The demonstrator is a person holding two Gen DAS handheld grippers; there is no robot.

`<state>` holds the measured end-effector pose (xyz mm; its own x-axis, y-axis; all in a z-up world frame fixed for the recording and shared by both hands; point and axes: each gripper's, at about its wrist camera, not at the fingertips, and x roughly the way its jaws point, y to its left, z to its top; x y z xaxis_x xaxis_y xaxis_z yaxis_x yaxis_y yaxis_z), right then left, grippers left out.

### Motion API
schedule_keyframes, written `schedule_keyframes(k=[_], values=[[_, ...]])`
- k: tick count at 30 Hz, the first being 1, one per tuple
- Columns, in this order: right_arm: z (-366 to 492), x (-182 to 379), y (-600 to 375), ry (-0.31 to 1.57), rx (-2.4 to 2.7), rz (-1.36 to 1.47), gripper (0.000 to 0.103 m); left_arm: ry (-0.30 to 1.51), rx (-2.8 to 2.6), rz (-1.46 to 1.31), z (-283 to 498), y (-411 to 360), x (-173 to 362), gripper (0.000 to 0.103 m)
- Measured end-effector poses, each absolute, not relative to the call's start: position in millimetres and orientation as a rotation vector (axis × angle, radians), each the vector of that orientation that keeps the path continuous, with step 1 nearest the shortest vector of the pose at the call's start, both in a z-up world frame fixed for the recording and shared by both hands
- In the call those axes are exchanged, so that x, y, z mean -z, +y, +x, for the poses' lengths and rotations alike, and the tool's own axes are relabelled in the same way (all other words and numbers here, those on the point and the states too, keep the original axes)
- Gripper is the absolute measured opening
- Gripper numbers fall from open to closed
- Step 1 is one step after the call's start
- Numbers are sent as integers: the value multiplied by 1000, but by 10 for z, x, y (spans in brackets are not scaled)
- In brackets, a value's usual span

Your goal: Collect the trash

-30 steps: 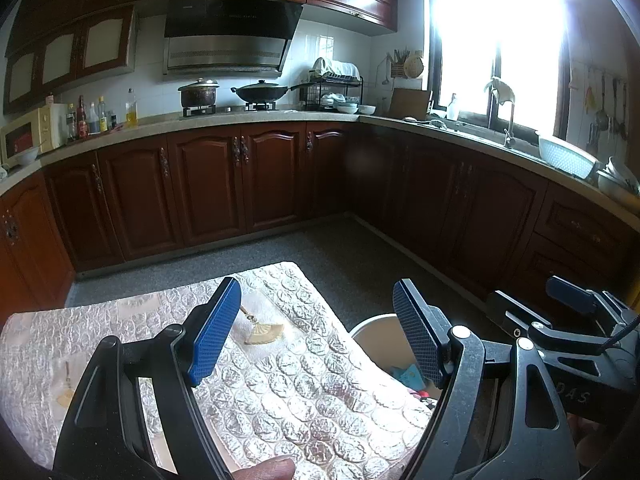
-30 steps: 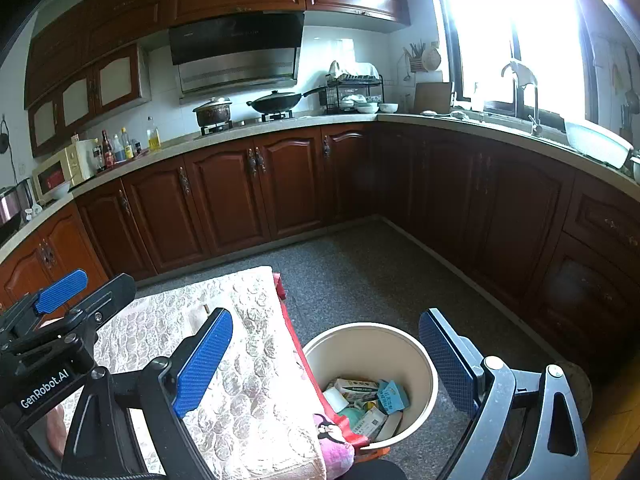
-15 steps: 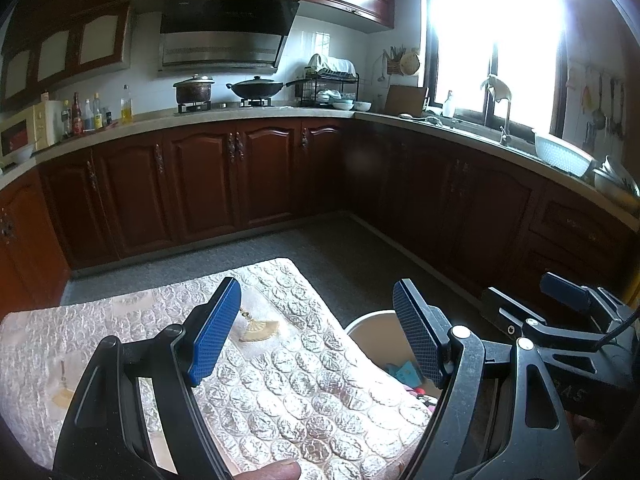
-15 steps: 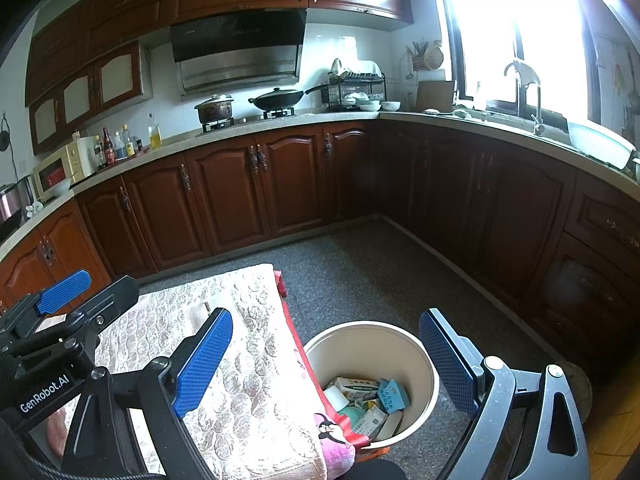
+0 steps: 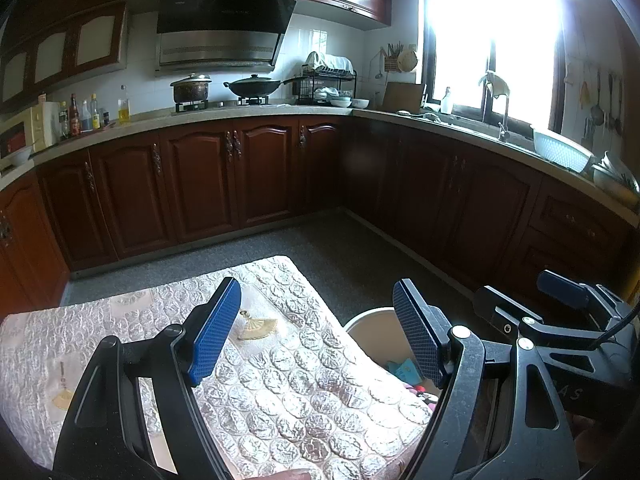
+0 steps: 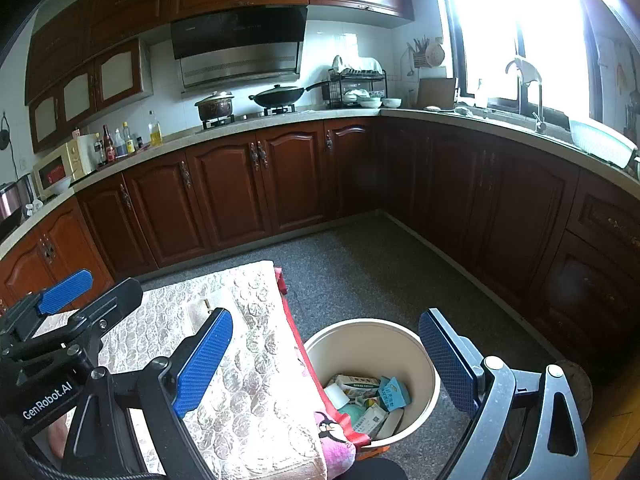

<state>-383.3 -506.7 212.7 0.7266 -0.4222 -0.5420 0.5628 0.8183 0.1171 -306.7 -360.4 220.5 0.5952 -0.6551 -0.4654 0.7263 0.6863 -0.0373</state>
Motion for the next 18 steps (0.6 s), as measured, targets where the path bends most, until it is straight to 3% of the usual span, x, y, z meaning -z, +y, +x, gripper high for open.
schedule_keyframes(k=[18], values=[[-3806,-2090,-5071,539,549,285,93,463,805,174,-3053,-3593,-2148,78]])
